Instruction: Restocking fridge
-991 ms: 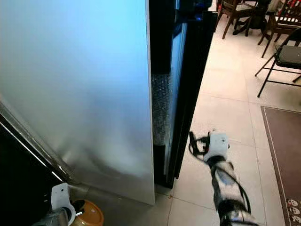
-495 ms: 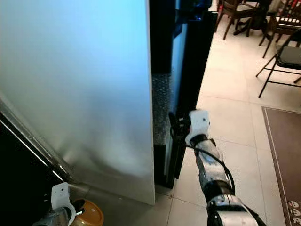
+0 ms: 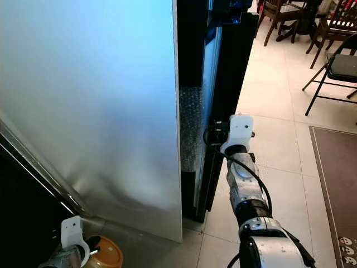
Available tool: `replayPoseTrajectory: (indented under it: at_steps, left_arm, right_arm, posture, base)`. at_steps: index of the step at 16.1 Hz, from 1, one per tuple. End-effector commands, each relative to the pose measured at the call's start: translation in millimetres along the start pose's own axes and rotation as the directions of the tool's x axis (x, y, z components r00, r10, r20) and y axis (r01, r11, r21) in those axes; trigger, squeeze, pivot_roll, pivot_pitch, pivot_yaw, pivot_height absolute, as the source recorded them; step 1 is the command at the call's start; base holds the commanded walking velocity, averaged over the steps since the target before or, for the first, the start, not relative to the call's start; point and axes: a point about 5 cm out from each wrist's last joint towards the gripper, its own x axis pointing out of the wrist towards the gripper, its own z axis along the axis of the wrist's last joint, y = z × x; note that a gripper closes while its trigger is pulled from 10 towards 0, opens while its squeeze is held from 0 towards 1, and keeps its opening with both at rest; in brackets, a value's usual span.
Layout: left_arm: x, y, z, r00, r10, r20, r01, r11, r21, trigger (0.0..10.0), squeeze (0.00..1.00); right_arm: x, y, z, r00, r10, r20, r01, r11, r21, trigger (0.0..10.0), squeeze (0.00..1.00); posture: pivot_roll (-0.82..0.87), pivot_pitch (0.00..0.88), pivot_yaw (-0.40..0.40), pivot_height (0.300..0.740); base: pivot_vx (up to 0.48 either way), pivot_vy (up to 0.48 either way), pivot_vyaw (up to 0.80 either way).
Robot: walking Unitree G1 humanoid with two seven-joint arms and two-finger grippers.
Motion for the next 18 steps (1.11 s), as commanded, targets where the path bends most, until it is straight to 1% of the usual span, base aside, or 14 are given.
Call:
replayPoseTrajectory:
  at_steps: [1, 6, 8, 12, 13, 15, 17, 18]
  left_arm:
    - [0.1, 2.7, 1.8, 1.000, 0.011, -0.011, -0.011, 1.000, 0.017, 10.0, 0.00]
    - [0.1, 2.9, 2.0, 1.000, 0.009, -0.010, -0.008, 1.000, 0.025, 10.0, 0.00]
    - [0.1, 2.8, 1.9, 1.000, 0.010, -0.010, -0.010, 1.000, 0.026, 10.0, 0.00]
    - [0.1, 2.5, 1.8, 1.000, 0.013, -0.010, -0.013, 1.000, 0.023, 10.0, 0.00]
    - [0.2, 2.3, 1.8, 1.000, 0.013, -0.010, -0.012, 1.000, 0.023, 10.0, 0.00]
    - [0.2, 2.2, 1.8, 1.000, 0.013, -0.010, -0.012, 1.000, 0.024, 10.0, 0.00]
    - [0.2, 2.1, 1.8, 1.000, 0.012, -0.011, -0.012, 1.000, 0.025, 10.0, 0.00]
    - [0.2, 1.9, 1.8, 1.000, 0.012, -0.010, -0.012, 1.000, 0.025, 10.0, 0.00]
  right_arm:
    - [3.6, 4.1, 2.0, 1.000, 0.000, -0.011, 0.000, 1.000, 0.007, 10.0, 0.00]
    - [11.0, 6.8, 7.8, 0.999, 0.033, -0.029, -0.034, 0.999, -0.008, 10.0, 0.00]
    - [15.4, 4.5, 12.9, 0.999, 0.032, -0.033, -0.033, 0.999, -0.028, 10.0, 0.00]
    - [19.8, -0.3, 19.2, 0.999, 0.015, -0.031, -0.016, 0.999, -0.040, 10.0, 0.00]
    - [21.2, -4.5, 21.3, 0.999, 0.006, -0.034, -0.008, 0.999, -0.048, 10.0, 0.00]
    - [21.8, -6.9, 22.3, 0.999, 0.001, -0.036, -0.003, 0.999, -0.051, 10.0, 0.00]
    - [23.4, -12.8, 25.9, 0.999, -0.008, -0.035, 0.006, 0.998, -0.069, 10.0, 0.00]
    - [24.0, -22.8, 30.9, 0.999, -0.046, -0.018, 0.045, 0.996, -0.077, 10.0, 0.00]
  posture:
    - [-0.02, 0.000, 0.019, 0.740]
    - [-0.02, 0.000, 0.019, 0.740]
    - [-0.02, 0.000, 0.018, 0.740]
    - [-0.01, 0.000, 0.017, 0.740]
    - [-0.01, 0.000, 0.016, 0.740]
    - [-0.01, 0.000, 0.016, 0.740]
    - [-0.01, 0.000, 0.017, 0.740]
    - [-0.01, 0.000, 0.015, 0.740]
  base:
    - [0.000, 0.000, 0.00]
    - [0.000, 0.000, 0.00]
    - [0.000, 0.000, 0.00]
    - [0.000, 0.000, 0.00]
    - [0.000, 0.000, 0.00]
    - [0.000, 0.000, 0.00]
    - [0.000, 0.000, 0.00]
    - [0.000, 0.000, 0.00]
